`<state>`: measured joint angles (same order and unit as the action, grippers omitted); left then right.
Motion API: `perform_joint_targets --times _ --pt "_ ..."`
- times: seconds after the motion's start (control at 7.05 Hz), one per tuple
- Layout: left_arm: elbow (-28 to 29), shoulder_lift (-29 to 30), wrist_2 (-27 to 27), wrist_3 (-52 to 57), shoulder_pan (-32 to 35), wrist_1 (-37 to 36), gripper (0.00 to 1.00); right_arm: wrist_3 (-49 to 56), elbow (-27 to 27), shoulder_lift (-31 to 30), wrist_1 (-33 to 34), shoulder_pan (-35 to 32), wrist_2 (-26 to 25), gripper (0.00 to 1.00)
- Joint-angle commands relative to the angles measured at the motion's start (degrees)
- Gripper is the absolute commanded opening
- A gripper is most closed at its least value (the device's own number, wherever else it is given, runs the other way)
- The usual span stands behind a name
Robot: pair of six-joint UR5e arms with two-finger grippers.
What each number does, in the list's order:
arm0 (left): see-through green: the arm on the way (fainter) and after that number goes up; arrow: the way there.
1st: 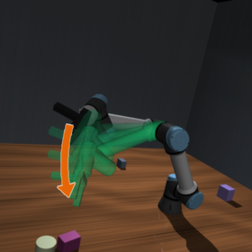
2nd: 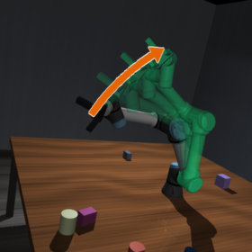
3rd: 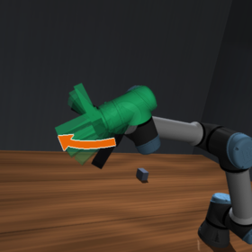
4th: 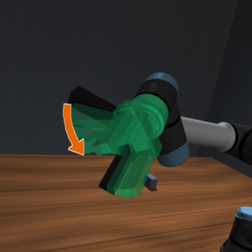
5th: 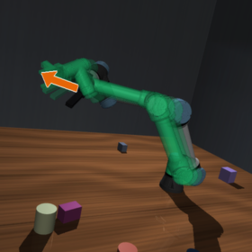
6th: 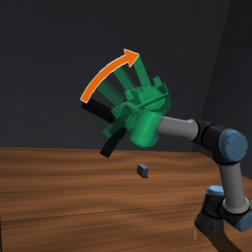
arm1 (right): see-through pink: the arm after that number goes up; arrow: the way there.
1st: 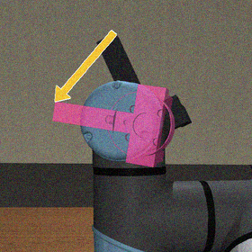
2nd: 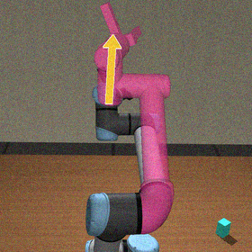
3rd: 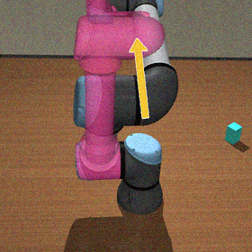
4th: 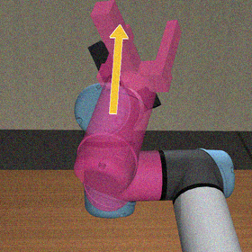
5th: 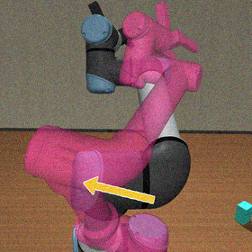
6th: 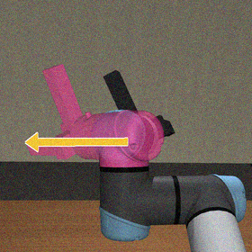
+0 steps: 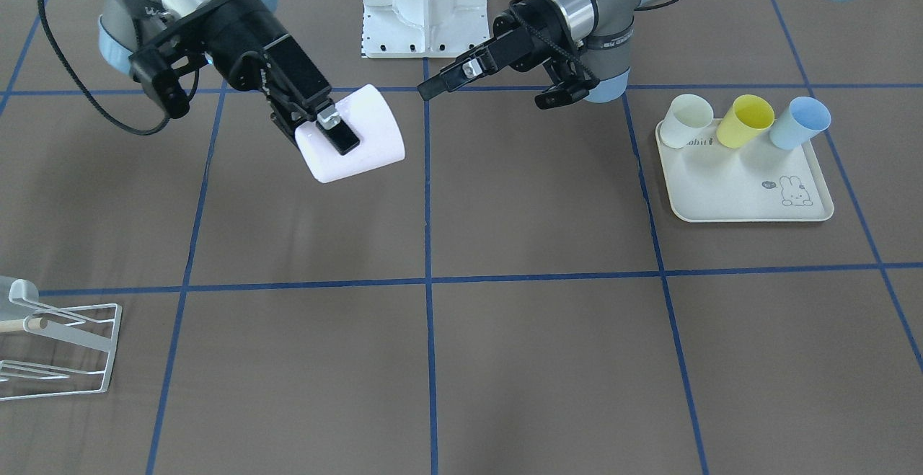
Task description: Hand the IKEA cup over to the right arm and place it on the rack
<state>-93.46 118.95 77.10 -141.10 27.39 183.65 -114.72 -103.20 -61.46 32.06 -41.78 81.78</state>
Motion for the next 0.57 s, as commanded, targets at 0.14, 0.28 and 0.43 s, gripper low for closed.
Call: perform_joint_targets --times 0.14,0.28,0.43 --pt "-5.5 -7.68 2.51 8.89 0.65 -3.18 1.0 18.59 -2.96 -3.82 21.22 -5.75 -0.65 0.0" --pt "-7.51 -8.55 2.53 12.48 0.65 -8.0 1.0 26.49 -5.06 -7.84 24.16 -8.03 -1.18 0.0" --pt "-11.88 -9.95 2.87 18.09 0.65 -15.27 1.0 33.79 -5.78 -12.24 24.54 -10.4 -2.49 0.0"
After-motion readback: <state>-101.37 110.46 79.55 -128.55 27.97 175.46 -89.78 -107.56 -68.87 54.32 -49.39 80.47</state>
